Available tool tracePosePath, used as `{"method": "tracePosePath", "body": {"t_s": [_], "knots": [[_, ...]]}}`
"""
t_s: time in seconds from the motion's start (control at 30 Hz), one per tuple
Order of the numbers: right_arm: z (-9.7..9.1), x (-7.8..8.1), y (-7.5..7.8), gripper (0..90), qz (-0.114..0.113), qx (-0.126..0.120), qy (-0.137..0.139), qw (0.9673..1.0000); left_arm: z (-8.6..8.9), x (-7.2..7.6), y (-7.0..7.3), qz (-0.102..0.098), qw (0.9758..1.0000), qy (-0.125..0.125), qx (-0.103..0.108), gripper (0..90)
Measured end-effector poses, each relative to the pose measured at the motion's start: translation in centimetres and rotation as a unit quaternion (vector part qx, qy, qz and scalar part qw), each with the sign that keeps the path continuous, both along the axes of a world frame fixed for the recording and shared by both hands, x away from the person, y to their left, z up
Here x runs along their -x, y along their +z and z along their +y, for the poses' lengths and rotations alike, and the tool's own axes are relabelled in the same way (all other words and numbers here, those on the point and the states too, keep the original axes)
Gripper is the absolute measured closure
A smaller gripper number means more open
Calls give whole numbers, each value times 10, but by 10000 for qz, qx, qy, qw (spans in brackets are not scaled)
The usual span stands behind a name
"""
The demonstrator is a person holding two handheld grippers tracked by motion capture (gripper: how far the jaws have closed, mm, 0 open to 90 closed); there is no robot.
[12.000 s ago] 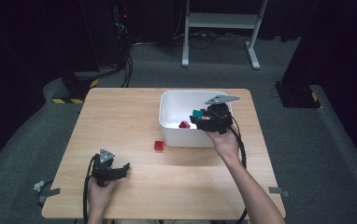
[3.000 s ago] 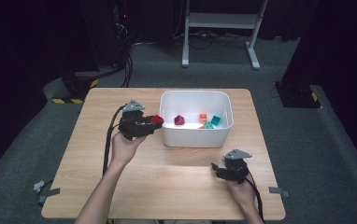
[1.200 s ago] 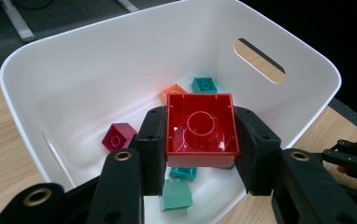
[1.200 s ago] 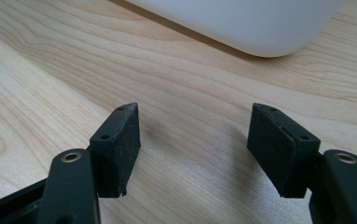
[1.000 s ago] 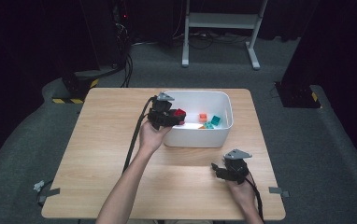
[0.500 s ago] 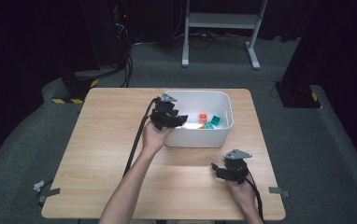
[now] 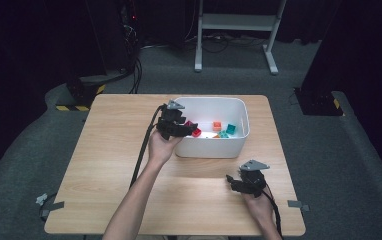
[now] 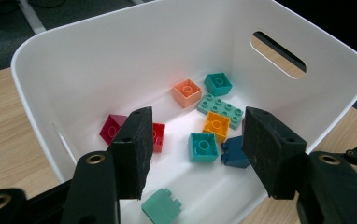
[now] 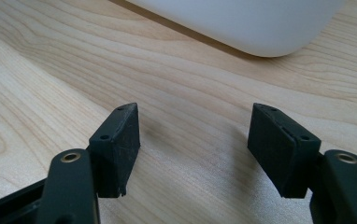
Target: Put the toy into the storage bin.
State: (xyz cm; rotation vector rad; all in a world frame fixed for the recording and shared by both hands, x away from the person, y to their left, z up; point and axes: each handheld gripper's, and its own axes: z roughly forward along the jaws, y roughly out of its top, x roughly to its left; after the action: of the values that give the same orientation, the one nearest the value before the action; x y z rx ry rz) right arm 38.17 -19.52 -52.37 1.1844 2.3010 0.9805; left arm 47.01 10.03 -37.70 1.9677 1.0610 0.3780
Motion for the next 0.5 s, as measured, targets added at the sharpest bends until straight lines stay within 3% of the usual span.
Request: {"method": "tracePosePath", "body": {"t_s": [0.5], "knots": [[0, 0, 0, 343, 2, -5, 0, 10000, 12, 9, 8, -128, 9999, -5, 18, 418]]}}
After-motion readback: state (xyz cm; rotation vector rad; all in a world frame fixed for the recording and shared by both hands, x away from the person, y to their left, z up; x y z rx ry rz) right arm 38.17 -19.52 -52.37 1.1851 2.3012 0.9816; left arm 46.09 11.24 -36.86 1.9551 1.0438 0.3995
